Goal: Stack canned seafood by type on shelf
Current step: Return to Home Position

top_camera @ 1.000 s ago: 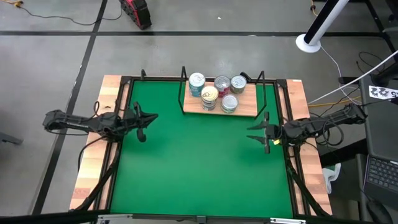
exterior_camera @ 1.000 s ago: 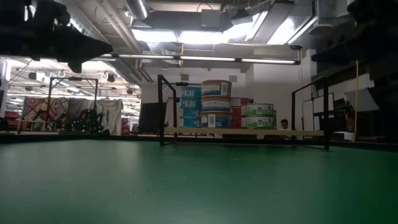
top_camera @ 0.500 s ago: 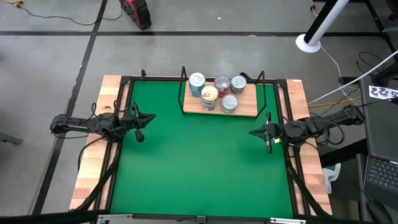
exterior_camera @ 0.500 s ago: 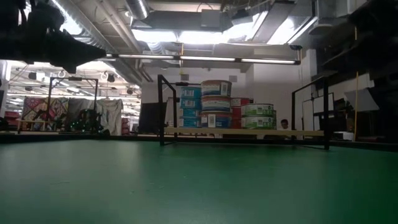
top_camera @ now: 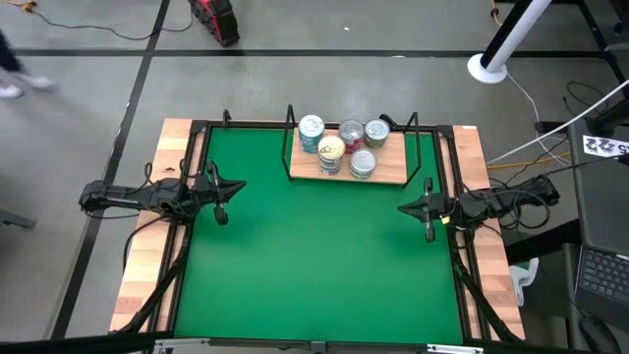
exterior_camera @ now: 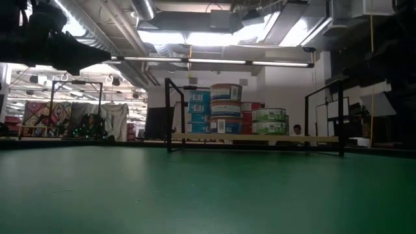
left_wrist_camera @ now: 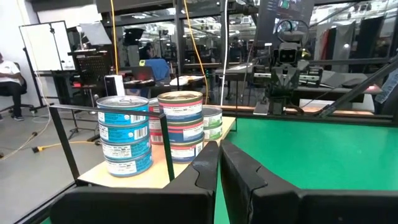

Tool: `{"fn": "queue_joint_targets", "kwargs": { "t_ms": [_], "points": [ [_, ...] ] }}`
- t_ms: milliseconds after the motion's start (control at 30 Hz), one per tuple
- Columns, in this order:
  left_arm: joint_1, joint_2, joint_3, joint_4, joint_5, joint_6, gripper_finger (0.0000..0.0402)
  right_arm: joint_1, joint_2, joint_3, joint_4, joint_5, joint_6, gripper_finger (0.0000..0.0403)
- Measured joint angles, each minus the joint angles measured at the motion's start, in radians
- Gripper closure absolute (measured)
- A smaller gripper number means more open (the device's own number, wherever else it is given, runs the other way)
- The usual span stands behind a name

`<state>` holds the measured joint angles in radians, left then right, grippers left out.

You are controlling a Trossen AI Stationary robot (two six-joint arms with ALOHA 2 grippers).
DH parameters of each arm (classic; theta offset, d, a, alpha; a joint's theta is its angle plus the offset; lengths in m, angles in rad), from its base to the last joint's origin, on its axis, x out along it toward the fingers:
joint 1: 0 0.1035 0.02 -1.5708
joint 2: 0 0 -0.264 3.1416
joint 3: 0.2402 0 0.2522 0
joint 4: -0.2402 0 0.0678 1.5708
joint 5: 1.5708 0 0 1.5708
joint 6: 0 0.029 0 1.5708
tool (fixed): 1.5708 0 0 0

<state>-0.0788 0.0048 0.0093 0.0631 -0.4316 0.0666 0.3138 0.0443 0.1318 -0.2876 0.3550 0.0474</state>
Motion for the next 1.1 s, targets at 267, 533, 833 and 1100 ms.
{"fn": "queue_joint_targets", "kwargs": {
  "t_ms": [267,533,833,1100],
  "points": [
    [0.000,0.000,0.000,0.000,0.000,0.007,0.0389,0.000,-0.040,-0.040,0.077,-0.105,-0.022,0.0397],
    [0.000,0.008,0.000,0.000,0.000,0.004,0.0389,0.000,-0.042,-0.046,0.113,-0.222,-0.080,0.0396],
    [0.000,0.008,0.000,0.000,0.000,0.012,0.0389,0.000,-0.042,-0.046,0.112,-0.146,-0.155,0.0395],
    [0.000,0.008,0.000,0.000,0.000,0.011,0.0389,0.000,-0.042,-0.044,0.100,-0.129,-0.155,0.0395]
  ]
}}
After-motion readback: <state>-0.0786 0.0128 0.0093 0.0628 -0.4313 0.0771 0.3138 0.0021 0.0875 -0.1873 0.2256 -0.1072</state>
